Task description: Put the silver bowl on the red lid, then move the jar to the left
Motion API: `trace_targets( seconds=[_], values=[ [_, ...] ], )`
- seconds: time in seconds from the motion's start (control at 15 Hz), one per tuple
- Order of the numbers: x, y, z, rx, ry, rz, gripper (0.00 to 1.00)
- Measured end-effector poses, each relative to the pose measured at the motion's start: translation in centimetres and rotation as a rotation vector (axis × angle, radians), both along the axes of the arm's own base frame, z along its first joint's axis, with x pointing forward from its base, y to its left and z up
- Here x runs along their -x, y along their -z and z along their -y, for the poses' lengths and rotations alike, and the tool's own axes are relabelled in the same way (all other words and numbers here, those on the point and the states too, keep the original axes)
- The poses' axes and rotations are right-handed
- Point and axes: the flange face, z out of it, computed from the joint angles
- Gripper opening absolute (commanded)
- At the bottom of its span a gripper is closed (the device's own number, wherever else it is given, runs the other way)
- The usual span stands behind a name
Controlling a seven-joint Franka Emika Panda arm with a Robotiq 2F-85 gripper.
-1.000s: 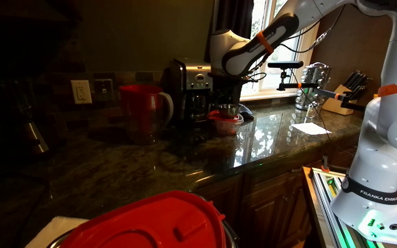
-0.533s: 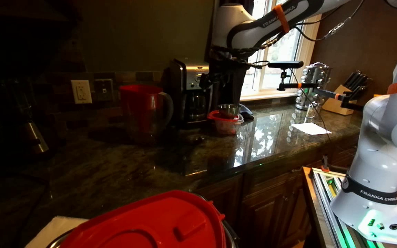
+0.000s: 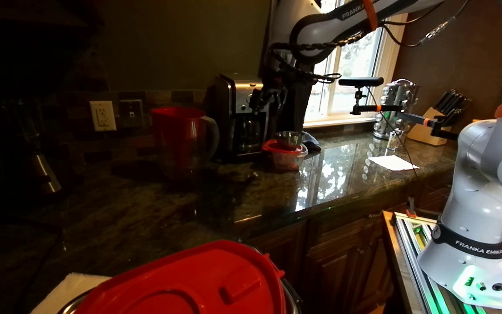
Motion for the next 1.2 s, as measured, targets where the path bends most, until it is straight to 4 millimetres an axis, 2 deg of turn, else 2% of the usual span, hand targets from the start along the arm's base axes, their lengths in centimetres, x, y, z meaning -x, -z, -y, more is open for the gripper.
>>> trace_targets(
  seconds=[0.13, 0.47, 0.6, 0.73, 0.93, 1.2],
  values=[
    [-0.8, -0.5, -1.0, 0.022, -0.077, 0.05, 1.0],
    [-5.3, -2.4, -7.9, 0.088, -0.353, 0.129, 1.0],
    [-7.5, -2.8, -9.9, 0.121, -0.464, 0.145, 1.0],
    [-10.1, -3.0, -10.7, 0.155, -0.561, 0.186, 1.0],
    [-13.6, -3.0, -10.7, 0.174, -0.656, 0.238, 1.0],
    [-17.4, -1.8, -10.6, 0.155, -0.708, 0.265, 1.0]
  ],
)
